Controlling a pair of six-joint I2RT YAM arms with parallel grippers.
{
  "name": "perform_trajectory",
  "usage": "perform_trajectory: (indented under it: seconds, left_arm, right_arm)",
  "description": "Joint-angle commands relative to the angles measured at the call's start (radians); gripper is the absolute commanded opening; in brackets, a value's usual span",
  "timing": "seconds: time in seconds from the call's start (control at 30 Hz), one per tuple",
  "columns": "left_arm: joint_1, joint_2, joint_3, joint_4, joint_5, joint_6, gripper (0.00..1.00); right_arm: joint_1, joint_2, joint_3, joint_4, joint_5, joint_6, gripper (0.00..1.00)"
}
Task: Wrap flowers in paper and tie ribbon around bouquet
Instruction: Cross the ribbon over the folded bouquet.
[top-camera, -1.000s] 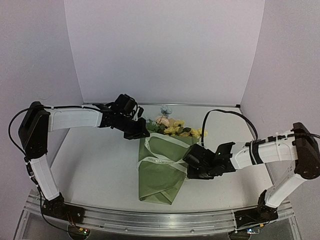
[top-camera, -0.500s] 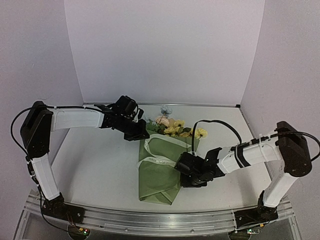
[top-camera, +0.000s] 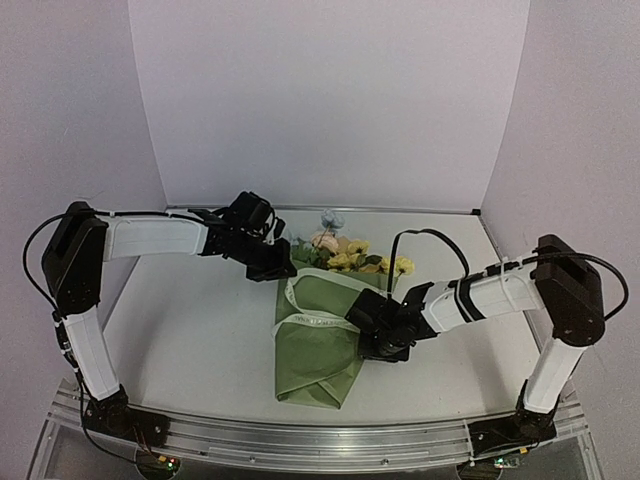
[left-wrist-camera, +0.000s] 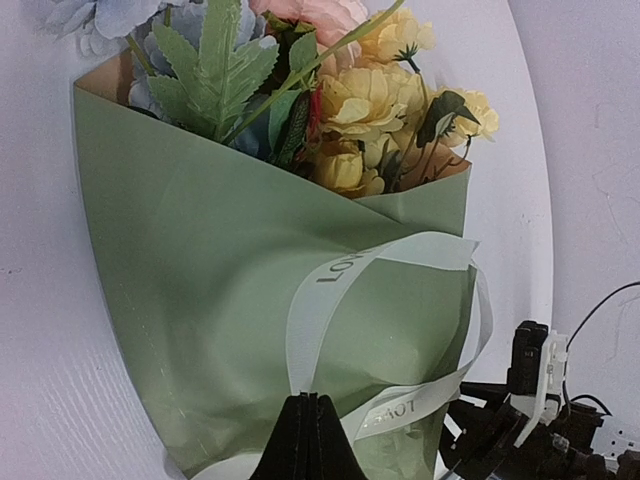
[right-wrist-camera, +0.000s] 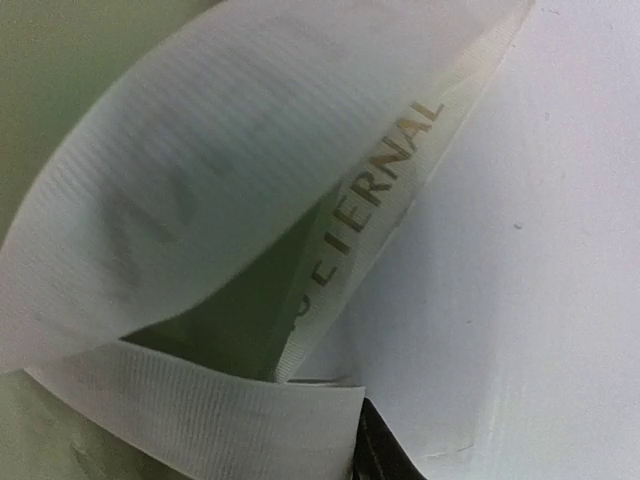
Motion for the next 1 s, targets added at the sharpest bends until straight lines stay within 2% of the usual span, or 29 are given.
perform_trajectory:
  seconds: [0.0,0.33,0.53,0.7,0.83,0.9,0.97]
  left_arm:
    - [0.016,0.000,0.037,-0.004,-0.005,0.012,0.00]
    - [0.038,0.008,0.046,-0.011,0.005,0.023,0.00]
    - [0.042,0.014,0.055,-0.020,0.012,0.032,0.00]
    - [0.044,0.020,0.053,-0.014,0.030,0.030,0.00]
    - [0.042,0.014,0.041,0.000,0.062,0.027,0.00]
    - [0.039,0.014,0.035,0.004,0.086,0.027,0.00]
    - [0.026,0.016,0.029,0.005,0.096,0.033,0.00]
  right_arm:
    - [0.002,0.019,0.059,-0.004,-0.002,-0.026,0.29]
    - [-0.104,0.026,0.021,-0.011,-0.003,-0.032,0.27]
    - [-0.109,0.002,0.027,-0.013,-0.021,-0.045,0.29]
    - [-0.094,-0.021,-0.012,-0.021,-0.009,-0.031,0.16]
    - [-0.093,-0.035,-0.086,-0.031,0.043,0.001,0.01]
    - [-0.093,-0.045,-0.110,-0.032,0.062,0.017,0.00]
    - [-0.093,-0.051,-0.117,-0.031,0.074,0.028,0.04]
